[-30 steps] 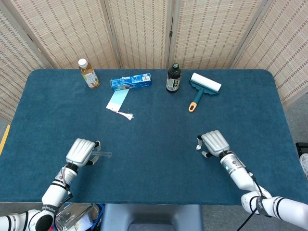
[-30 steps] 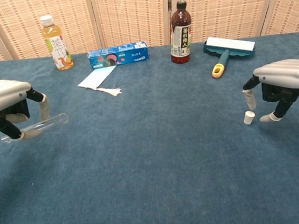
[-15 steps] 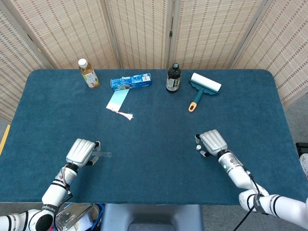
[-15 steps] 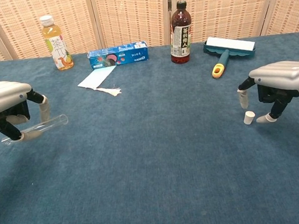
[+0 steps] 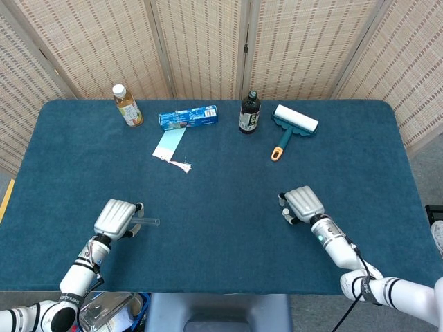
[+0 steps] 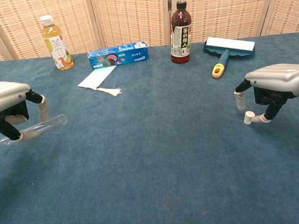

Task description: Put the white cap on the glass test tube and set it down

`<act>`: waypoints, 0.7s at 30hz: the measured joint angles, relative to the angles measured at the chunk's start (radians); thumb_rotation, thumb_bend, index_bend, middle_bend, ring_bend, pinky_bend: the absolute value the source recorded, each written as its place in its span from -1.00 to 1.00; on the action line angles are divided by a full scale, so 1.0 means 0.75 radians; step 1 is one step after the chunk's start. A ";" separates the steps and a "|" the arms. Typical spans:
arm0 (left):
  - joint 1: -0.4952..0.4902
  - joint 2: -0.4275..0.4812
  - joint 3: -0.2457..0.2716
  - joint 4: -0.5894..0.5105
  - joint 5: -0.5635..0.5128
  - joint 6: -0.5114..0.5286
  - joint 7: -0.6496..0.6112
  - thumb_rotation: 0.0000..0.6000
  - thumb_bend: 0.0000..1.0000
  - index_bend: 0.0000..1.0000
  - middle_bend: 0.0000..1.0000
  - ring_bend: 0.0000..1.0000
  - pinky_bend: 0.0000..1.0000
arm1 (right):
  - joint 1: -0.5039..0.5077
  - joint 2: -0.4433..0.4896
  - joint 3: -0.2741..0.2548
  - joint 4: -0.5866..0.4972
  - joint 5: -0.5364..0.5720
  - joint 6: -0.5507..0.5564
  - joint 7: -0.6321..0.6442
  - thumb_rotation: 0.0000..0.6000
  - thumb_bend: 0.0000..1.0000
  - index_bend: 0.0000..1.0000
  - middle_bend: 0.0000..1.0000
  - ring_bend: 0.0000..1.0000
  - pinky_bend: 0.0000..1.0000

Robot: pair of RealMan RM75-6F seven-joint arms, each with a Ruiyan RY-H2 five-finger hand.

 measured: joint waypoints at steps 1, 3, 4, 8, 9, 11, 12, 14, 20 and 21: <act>0.000 0.000 0.000 0.001 0.000 -0.001 -0.001 1.00 -0.25 0.30 1.00 1.00 1.00 | 0.001 0.000 0.000 0.001 0.002 -0.001 0.000 1.00 -0.47 -0.15 1.00 1.00 1.00; 0.000 0.000 0.000 0.003 0.000 -0.001 -0.003 1.00 -0.25 0.30 1.00 1.00 1.00 | 0.002 -0.001 -0.001 0.001 0.006 -0.004 -0.001 1.00 -0.45 -0.13 1.00 1.00 1.00; 0.000 -0.001 0.000 0.004 0.000 -0.002 -0.004 1.00 -0.25 0.30 1.00 1.00 1.00 | 0.003 -0.001 -0.002 0.001 0.008 -0.006 -0.002 1.00 -0.44 -0.12 1.00 1.00 1.00; 0.000 -0.004 0.000 0.008 -0.001 -0.004 -0.009 1.00 -0.25 0.30 1.00 1.00 1.00 | 0.007 -0.003 -0.004 0.000 0.015 -0.009 -0.009 1.00 -0.43 -0.10 1.00 1.00 1.00; 0.000 -0.004 0.000 0.009 -0.001 -0.005 -0.009 1.00 -0.25 0.30 1.00 1.00 1.00 | 0.008 -0.003 -0.004 0.000 0.017 -0.010 -0.009 1.00 -0.42 -0.09 1.00 1.00 1.00; 0.001 -0.004 0.000 0.012 0.000 -0.005 -0.010 1.00 -0.25 0.30 1.00 1.00 1.00 | 0.009 -0.005 -0.005 0.001 0.020 -0.011 -0.011 1.00 -0.42 -0.08 1.00 1.00 1.00; 0.001 -0.004 0.000 0.012 -0.001 -0.006 -0.012 1.00 -0.25 0.30 1.00 1.00 1.00 | 0.010 -0.006 -0.006 0.001 0.022 -0.012 -0.013 1.00 -0.41 -0.07 1.00 1.00 1.00; 0.001 -0.004 -0.001 0.013 -0.003 -0.007 -0.013 1.00 -0.25 0.30 1.00 1.00 1.00 | 0.012 -0.007 -0.007 0.002 0.023 -0.011 -0.015 1.00 -0.40 -0.06 1.00 1.00 1.00; 0.002 -0.006 0.001 0.016 -0.005 -0.010 -0.016 1.00 -0.25 0.30 1.00 1.00 1.00 | 0.015 -0.009 -0.009 0.005 0.032 -0.014 -0.022 1.00 -0.39 -0.04 1.00 1.00 1.00; 0.002 -0.007 0.001 0.017 -0.005 -0.011 -0.016 1.00 -0.25 0.30 1.00 1.00 1.00 | 0.016 -0.009 -0.010 0.006 0.035 -0.015 -0.024 1.00 -0.39 -0.04 1.00 1.00 1.00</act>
